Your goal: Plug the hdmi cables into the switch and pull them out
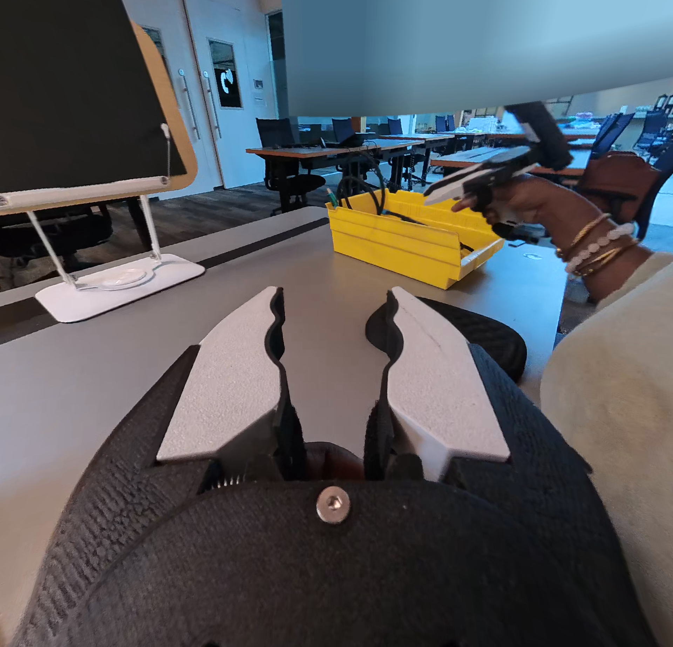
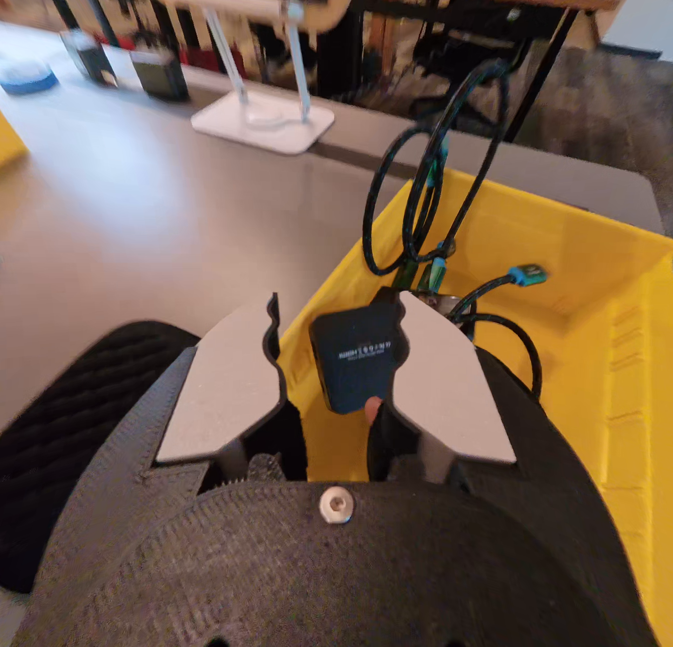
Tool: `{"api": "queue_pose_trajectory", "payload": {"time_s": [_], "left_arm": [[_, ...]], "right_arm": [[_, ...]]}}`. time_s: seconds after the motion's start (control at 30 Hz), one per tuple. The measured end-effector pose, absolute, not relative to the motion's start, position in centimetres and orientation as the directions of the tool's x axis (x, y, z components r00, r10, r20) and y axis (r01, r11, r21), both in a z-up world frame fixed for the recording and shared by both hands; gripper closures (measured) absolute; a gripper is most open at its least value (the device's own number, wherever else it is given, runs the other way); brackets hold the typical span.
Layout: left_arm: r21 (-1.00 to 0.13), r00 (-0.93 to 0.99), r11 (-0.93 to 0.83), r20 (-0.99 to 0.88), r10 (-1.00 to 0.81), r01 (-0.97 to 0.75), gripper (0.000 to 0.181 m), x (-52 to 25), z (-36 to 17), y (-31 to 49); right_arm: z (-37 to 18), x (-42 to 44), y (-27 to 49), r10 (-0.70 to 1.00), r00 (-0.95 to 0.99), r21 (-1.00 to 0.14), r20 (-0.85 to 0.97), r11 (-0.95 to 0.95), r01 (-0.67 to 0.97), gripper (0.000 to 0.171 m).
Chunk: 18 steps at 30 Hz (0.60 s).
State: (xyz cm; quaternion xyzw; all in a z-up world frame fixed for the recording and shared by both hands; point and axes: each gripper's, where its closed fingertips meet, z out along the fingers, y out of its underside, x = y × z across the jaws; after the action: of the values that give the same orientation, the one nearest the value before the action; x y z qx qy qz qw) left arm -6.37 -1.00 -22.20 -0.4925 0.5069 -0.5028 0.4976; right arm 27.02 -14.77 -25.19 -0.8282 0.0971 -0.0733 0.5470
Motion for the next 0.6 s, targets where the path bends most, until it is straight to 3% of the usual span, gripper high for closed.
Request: {"api": "queue_pose_trajectory", "payload": {"time_s": [0.13, 0.23, 0.4, 0.47, 0.6], "left_arm": [[-1.0, 0.045, 0.0, 0.001, -0.999, 0.021, 0.128, -6.7, -21.9, 0.3], [-0.998, 0.113, -0.008, 0.014, -0.994, 0.054, 0.128, -7.0, -21.6, 1.6], [-0.996, 0.208, -0.009, 0.027, -0.978, 0.09, 0.13, -7.4, -21.3, 3.3], [-0.996, 0.206, -0.004, 0.022, -0.978, 0.087, 0.13, -7.5, -21.4, 3.3], [-0.996, 0.228, 0.018, 0.001, -0.974, 0.082, 0.131, -8.1, -21.7, 3.6]], "right_arm": [[-22.2, 24.9, -16.0, -0.22, 0.974, -0.958, -0.048, -0.265, -0.107, 0.087], [-25.7, 22.0, -17.5, -0.156, 0.987, -0.851, -0.031, -0.513, -0.108, 0.108], [-32.3, 20.8, -19.3, -0.17, 0.984, -0.61, 0.059, -0.786, -0.1, 0.119], [-32.8, 20.7, -18.2, -0.125, 0.986, -0.625, 0.114, -0.78, -0.026, 0.155], [-32.7, 20.4, -14.1, -0.105, 0.978, -0.698, 0.182, -0.714, 0.054, 0.153]]}}
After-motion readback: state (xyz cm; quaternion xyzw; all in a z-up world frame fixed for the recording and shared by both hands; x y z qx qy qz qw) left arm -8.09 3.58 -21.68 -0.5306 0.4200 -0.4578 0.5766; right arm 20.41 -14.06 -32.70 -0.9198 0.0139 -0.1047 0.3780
